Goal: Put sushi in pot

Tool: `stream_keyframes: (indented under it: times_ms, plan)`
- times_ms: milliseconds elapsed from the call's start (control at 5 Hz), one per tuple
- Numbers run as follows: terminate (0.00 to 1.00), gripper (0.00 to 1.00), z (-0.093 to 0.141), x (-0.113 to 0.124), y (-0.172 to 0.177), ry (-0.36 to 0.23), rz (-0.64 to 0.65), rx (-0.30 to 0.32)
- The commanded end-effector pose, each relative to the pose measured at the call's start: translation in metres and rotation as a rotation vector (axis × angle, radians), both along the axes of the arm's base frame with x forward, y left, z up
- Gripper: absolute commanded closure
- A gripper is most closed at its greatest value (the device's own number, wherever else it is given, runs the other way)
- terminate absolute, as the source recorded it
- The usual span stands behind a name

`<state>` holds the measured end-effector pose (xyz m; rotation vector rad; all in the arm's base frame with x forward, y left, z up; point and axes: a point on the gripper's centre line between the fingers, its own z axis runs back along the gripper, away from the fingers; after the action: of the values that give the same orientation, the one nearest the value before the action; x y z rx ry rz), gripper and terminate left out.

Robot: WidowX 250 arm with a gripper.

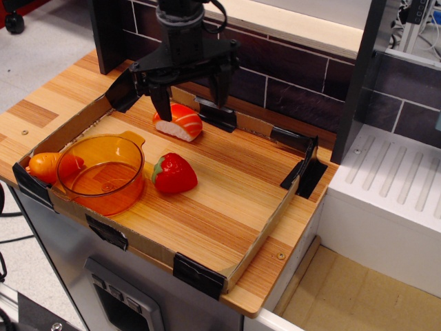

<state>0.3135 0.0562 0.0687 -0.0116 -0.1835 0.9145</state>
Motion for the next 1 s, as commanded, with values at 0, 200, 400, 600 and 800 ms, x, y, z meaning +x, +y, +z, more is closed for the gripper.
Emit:
stream_keyframes:
  times_ms: [0, 200, 400, 600, 800]
  plan:
    - [0.0, 0.0, -0.003, 0.014, 0.023, -0.009, 0.284, -0.01]
    - [0.0, 0.0, -0.011, 0.021, 0.029, 0.006, 0.347, -0.001]
    - [0.0, 0.0, -0.024, 0.021, 0.032, 0.034, 0.344, 0.02]
    - [0.0, 0.0, -0.034, 0.018, 0.036, 0.039, 0.34, 0.04]
    - [0.0, 0.0, -0.045, 0.017, 0.039, 0.03, 0.339, 0.066]
